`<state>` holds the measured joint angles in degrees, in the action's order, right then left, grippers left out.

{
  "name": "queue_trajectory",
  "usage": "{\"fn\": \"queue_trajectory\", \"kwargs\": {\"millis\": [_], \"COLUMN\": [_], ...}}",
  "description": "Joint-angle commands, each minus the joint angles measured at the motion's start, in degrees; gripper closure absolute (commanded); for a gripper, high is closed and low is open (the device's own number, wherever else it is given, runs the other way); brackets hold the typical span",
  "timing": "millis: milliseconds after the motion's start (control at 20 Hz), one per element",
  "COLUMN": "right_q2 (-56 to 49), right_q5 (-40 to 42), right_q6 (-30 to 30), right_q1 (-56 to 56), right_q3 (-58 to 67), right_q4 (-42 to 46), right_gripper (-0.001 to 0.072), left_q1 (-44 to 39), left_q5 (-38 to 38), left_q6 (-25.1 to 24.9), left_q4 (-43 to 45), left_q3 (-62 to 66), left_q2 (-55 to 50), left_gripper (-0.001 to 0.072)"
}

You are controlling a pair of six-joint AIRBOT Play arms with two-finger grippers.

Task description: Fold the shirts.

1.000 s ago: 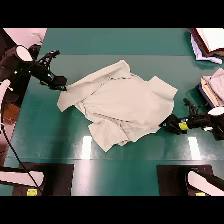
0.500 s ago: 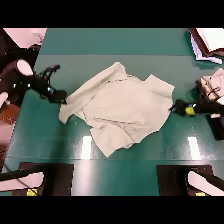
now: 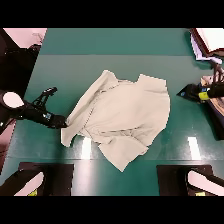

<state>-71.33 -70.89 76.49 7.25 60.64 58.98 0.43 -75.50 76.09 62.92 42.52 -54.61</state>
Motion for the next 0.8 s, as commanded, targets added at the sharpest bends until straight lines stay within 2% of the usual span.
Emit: {"fn": "queue_trajectory", "kwargs": {"millis": [0, 100, 300, 400, 500, 550, 600, 650, 700, 750], "right_q2": [-3.3, -4.7, -7.3, -8.6, -9.7, -9.9, -10.0, -9.9, -9.9, -9.9], "right_q5": [-3.7, -1.4, 4.8, 5.4, 5.3, 5.2, 5.0, 4.5, 3.8, 2.8], "right_q6": [0.4, -0.3, -0.5, -0.5, -0.5, -0.5, -0.5, -0.5, -0.5, -0.5], "right_q1": [1.3, 0.0, -3.7, -4.9, -5.6, -5.7, -5.7, -5.6, -5.6, -5.7], "right_q3": [-5.7, -10.5, -14.2, -13.1, -10.7, -9.4, -8.3, -7.1, -5.9, -4.7], "right_q4": [0.0, -1.6, -2.5, -2.5, -2.3, -2.3, -2.3, -2.2, -1.6, -0.8], "right_gripper": [0.0208, 0.0266, 0.0272, 0.0306, 0.0605, 0.0696, 0.0696, 0.0696, 0.0697, 0.0697], "left_q1": [0.0, 0.0, 0.0, 0.0, 0.0, 0.0, 0.0, 0.0, 0.0, 0.0], "left_q5": [2.2, 3.6, 4.6, 4.6, 4.6, 4.7, 4.7, 4.6, 4.9, 5.5], "left_q6": [0.0, 0.0, 0.0, 0.0, 0.0, 0.0, 0.0, 0.0, 0.1, 0.1], "left_q4": [-0.3, -0.3, 0.1, 0.7, 1.1, 1.5, 2.2, 3.2, 4.4, 5.6], "left_q3": [-1.4, -1.4, -1.4, -1.4, -1.4, -1.3, -1.0, -0.3, 0.8, 2.2], "left_q2": [2.4, 2.4, 2.4, 2.4, 2.4, 2.4, 2.4, 2.4, 2.4, 2.4], "left_gripper": [0.068, 0.068, 0.068, 0.0679, 0.0679, 0.067, 0.0398, 0.0036, 0.0, -0.0003]}}
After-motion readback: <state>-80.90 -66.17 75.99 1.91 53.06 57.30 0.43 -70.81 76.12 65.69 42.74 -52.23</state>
